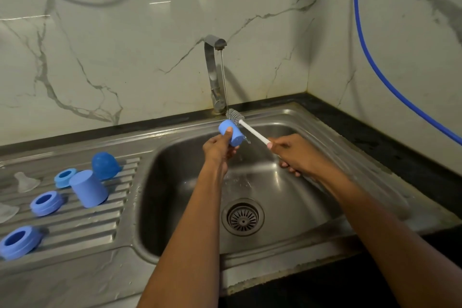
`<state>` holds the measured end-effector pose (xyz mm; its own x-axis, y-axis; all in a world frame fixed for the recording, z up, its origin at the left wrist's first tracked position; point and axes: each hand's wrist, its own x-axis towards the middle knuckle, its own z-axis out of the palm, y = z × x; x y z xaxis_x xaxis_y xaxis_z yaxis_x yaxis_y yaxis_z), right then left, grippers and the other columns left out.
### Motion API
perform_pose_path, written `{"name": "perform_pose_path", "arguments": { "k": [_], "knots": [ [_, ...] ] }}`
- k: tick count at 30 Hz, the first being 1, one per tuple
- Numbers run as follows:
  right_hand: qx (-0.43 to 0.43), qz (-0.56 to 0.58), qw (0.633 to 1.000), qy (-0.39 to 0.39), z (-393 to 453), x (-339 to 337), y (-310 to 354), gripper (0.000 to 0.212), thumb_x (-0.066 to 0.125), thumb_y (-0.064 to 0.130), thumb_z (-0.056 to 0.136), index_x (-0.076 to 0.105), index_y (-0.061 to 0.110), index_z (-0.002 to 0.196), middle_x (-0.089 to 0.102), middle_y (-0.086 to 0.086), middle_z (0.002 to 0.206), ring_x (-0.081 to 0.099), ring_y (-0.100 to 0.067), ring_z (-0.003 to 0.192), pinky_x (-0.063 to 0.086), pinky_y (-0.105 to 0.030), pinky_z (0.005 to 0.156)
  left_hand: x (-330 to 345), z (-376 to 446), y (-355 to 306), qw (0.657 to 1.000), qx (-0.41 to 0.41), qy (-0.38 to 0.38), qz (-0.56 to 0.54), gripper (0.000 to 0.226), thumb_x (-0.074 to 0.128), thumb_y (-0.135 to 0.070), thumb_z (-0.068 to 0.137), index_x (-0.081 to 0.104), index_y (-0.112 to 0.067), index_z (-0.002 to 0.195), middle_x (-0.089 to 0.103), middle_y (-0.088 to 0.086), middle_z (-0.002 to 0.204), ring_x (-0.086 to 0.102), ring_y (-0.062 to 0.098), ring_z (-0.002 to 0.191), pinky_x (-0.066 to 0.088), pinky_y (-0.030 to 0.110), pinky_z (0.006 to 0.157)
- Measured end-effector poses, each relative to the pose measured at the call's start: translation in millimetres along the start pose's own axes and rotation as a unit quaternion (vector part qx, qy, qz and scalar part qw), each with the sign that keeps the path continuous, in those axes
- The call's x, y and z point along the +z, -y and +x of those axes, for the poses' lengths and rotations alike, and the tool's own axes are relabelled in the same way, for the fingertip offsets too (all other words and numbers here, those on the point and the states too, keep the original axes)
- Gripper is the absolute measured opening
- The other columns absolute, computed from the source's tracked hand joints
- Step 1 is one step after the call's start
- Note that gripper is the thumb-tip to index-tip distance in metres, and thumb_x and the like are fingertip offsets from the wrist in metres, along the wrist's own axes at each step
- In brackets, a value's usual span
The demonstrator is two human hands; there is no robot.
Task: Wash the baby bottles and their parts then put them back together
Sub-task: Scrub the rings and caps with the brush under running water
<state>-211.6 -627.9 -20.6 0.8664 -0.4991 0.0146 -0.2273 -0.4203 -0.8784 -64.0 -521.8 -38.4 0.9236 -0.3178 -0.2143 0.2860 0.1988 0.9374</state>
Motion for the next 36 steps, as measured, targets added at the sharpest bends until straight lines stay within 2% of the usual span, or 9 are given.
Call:
{"name": "perform_pose_path", "arguments": {
  "k": [4, 6, 12, 17, 19, 24, 28, 33, 36],
  "knots": [
    [0.037, 0.026, 0.996, 0.074, -0.5, -21.0, 1.4, 0.030, 0.052, 0.034, 0.098, 0.058, 0.028, 0.127, 0.045, 0.008, 0.044, 0.034, -0.003, 0.035, 0.030, -0.015, 0.035, -11.4, 5.3, -1.5, 0.994, -0.026, -0.026, -0.107, 0.032, 0.065, -0.019, 0.090, 0.055, -0.001, 0.113, 0.063, 0.017, 0.092, 0.060, 0.019, 0.070, 0.050, 0.025, 0.061],
    [0.053, 0.019, 0.994, 0.099, -1.9, -27.5, 0.7, 0.029, 0.053, 0.036, 0.097, 0.059, 0.029, 0.124, 0.046, 0.010, 0.042, 0.034, -0.003, 0.035, 0.030, -0.015, 0.034, -15.5, 6.5, -1.8, 0.989, -0.039, -0.031, -0.137, 0.037, 0.064, -0.019, 0.090, 0.054, 0.003, 0.118, 0.062, 0.017, 0.089, 0.060, 0.020, 0.070, 0.050, 0.026, 0.063],
    [0.014, 0.016, 1.000, 0.023, 0.6, 5.6, 0.6, 0.034, 0.048, 0.032, 0.100, 0.056, 0.028, 0.132, 0.045, 0.001, 0.052, 0.034, -0.005, 0.035, 0.031, -0.017, 0.036, -8.6, 2.3, 0.3, 0.995, -0.050, 0.018, -0.081, 0.041, 0.063, -0.021, 0.091, 0.053, 0.005, 0.121, 0.063, 0.017, 0.085, 0.060, 0.020, 0.072, 0.050, 0.027, 0.064],
    [0.088, 0.047, 0.989, 0.109, -1.6, -21.7, 3.0, 0.027, 0.052, 0.036, 0.098, 0.060, 0.025, 0.122, 0.044, 0.005, 0.048, 0.033, -0.004, 0.038, 0.030, -0.016, 0.035, -17.0, 10.3, -0.3, 0.986, -0.053, -0.020, -0.159, 0.043, 0.062, -0.020, 0.092, 0.050, 0.006, 0.124, 0.061, 0.019, 0.097, 0.060, 0.021, 0.072, 0.052, 0.029, 0.071],
    [0.091, 0.045, 0.988, 0.115, -3.0, -26.5, 1.3, 0.027, 0.052, 0.036, 0.098, 0.061, 0.024, 0.120, 0.044, 0.006, 0.047, 0.033, -0.004, 0.038, 0.030, -0.016, 0.035, -16.9, 9.8, -0.4, 0.985, -0.067, 0.001, -0.162, 0.044, 0.060, -0.023, 0.093, 0.050, 0.006, 0.124, 0.060, 0.020, 0.098, 0.059, 0.021, 0.072, 0.052, 0.028, 0.069],
    [0.035, 0.041, 0.998, 0.028, 0.3, 4.1, 1.3, 0.034, 0.047, 0.031, 0.100, 0.055, 0.026, 0.133, 0.043, 0.001, 0.052, 0.032, -0.005, 0.035, 0.029, -0.016, 0.035, -8.3, 3.5, -1.2, 0.987, -0.083, 0.058, -0.126, 0.043, 0.056, -0.028, 0.095, 0.050, 0.005, 0.121, 0.060, 0.018, 0.082, 0.055, 0.019, 0.067, 0.048, 0.020, 0.052],
    [0.060, 0.045, 0.995, 0.071, 0.7, -11.9, 1.6, 0.031, 0.049, 0.033, 0.100, 0.056, 0.027, 0.128, 0.044, 0.005, 0.047, 0.032, -0.003, 0.036, 0.030, -0.015, 0.035, -13.5, 8.8, 0.7, 0.983, -0.085, 0.026, -0.162, 0.043, 0.053, -0.025, 0.097, 0.045, 0.002, 0.129, 0.057, 0.018, 0.087, 0.057, 0.023, 0.071, 0.047, 0.028, 0.063],
    [0.063, 0.032, 0.994, 0.084, -2.1, -11.8, 1.5, 0.022, 0.049, 0.032, 0.099, 0.055, 0.032, 0.121, 0.043, 0.002, 0.052, 0.033, -0.003, 0.036, 0.030, -0.015, 0.035, -7.8, 3.4, 1.6, 0.994, -0.063, 0.008, -0.090, 0.030, 0.072, -0.019, 0.084, 0.055, 0.002, 0.098, 0.058, 0.017, 0.085, 0.055, 0.020, 0.061, 0.049, 0.022, 0.047],
    [0.106, 0.041, 0.987, 0.115, -2.6, -23.7, 0.6, 0.022, 0.052, 0.036, 0.097, 0.061, 0.027, 0.114, 0.043, 0.005, 0.048, 0.032, -0.004, 0.037, 0.029, -0.016, 0.035, -11.7, 4.5, 1.0, 0.985, -0.062, -0.020, -0.158, 0.036, 0.068, -0.008, 0.085, 0.054, 0.007, 0.114, 0.054, 0.020, 0.104, 0.057, 0.021, 0.069, 0.054, 0.022, 0.050]
  ]
}}
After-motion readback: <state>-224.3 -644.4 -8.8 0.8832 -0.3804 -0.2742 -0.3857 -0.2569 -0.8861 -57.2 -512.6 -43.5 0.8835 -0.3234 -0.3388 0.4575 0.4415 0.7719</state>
